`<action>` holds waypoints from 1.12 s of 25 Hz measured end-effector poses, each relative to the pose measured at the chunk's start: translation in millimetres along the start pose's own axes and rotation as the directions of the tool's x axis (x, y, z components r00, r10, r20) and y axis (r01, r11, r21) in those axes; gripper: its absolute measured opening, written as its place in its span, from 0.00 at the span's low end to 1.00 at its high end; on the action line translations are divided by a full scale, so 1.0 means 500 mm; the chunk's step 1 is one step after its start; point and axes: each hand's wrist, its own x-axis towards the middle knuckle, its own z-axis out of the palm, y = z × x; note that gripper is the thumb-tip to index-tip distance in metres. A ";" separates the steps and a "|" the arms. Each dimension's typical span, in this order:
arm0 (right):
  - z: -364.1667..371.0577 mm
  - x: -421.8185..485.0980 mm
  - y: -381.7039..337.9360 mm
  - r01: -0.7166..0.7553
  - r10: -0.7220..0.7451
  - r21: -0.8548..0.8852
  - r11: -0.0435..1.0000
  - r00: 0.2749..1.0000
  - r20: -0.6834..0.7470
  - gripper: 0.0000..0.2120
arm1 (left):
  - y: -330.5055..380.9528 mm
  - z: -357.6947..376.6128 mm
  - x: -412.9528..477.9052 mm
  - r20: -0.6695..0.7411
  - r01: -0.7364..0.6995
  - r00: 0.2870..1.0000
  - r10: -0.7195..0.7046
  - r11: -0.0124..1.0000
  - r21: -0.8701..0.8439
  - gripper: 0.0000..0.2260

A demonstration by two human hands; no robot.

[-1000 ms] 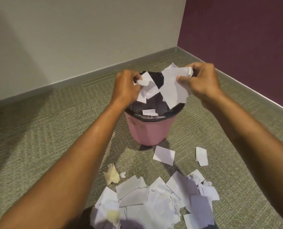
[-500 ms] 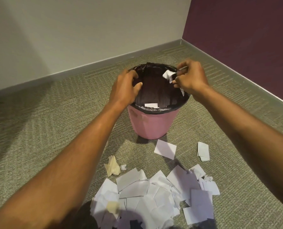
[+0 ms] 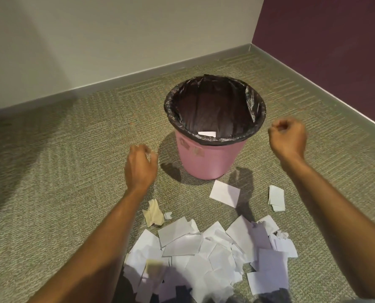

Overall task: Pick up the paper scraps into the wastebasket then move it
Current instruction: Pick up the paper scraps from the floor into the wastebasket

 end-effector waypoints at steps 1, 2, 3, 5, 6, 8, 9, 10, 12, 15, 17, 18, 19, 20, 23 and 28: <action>0.014 -0.013 0.050 -0.051 0.056 -0.078 0.996 0.997 0.053 0.02 | -0.031 0.021 -0.028 0.124 0.060 0.990 -0.068 0.996 0.067 0.12; 0.034 -0.030 0.097 -0.095 0.118 -0.163 0.982 0.983 0.140 0.03 | -0.059 0.039 -0.056 0.231 0.105 0.963 -0.135 0.985 0.137 0.15; 0.056 -0.048 0.140 -0.111 0.175 -0.250 0.962 0.952 0.251 0.08 | -0.081 0.053 -0.082 0.315 0.140 0.928 -0.199 0.970 0.198 0.18; 0.102 -0.086 0.202 -0.010 0.207 -0.372 0.928 0.844 0.495 0.19 | -0.107 0.073 -0.119 0.437 0.189 0.847 -0.302 0.940 0.283 0.27; 0.122 -0.103 0.220 0.086 0.186 -0.399 0.913 0.783 0.594 0.22 | -0.112 0.078 -0.131 0.488 0.198 0.806 -0.336 0.929 0.313 0.31; 0.157 -0.134 0.241 0.294 0.124 -0.427 0.855 0.683 0.719 0.23 | -0.112 0.086 -0.148 0.560 0.183 0.737 -0.378 0.910 0.373 0.37; 0.173 -0.145 0.249 0.390 0.093 -0.437 0.811 0.650 0.754 0.27 | -0.110 0.091 -0.156 0.582 0.160 0.718 -0.382 0.904 0.397 0.38; 0.187 -0.153 0.256 0.464 0.071 -0.443 0.767 0.626 0.777 0.32 | -0.107 0.096 -0.164 0.593 0.135 0.712 -0.376 0.902 0.410 0.38; 0.212 -0.164 0.267 0.559 0.049 -0.461 0.689 0.599 0.800 0.39 | -0.098 0.110 -0.184 0.594 0.058 0.736 -0.325 0.904 0.424 0.36; 0.234 -0.179 0.280 0.664 0.005 -0.488 0.567 0.590 0.808 0.35 | -0.086 0.128 -0.215 0.574 -0.115 0.801 -0.170 0.897 0.427 0.24; 0.241 -0.184 0.279 0.672 -0.011 -0.489 0.556 0.595 0.804 0.32 | -0.081 0.138 -0.228 0.576 -0.181 0.810 -0.109 0.888 0.423 0.17; 0.242 -0.186 0.277 0.675 -0.017 -0.480 0.560 0.589 0.808 0.31 | -0.079 0.139 -0.231 0.577 -0.191 0.811 -0.095 0.889 0.415 0.15; 0.241 -0.188 0.273 0.678 -0.021 -0.472 0.563 0.583 0.812 0.31 | -0.077 0.139 -0.233 0.577 -0.194 0.812 -0.087 0.893 0.407 0.14; 0.240 -0.188 0.270 0.679 -0.023 -0.470 0.564 0.581 0.813 0.32 | -0.076 0.138 -0.232 0.576 -0.197 0.814 -0.078 0.895 0.400 0.15; 0.231 -0.191 0.266 0.655 -0.014 -0.510 0.557 0.622 0.783 0.33 | -0.081 0.134 -0.229 0.566 -0.223 0.824 -0.038 0.896 0.384 0.14; 0.190 -0.195 0.279 0.443 0.072 -0.419 0.792 0.615 0.785 0.13 | -0.049 0.122 -0.211 0.582 -0.248 0.810 0.071 0.941 0.231 0.12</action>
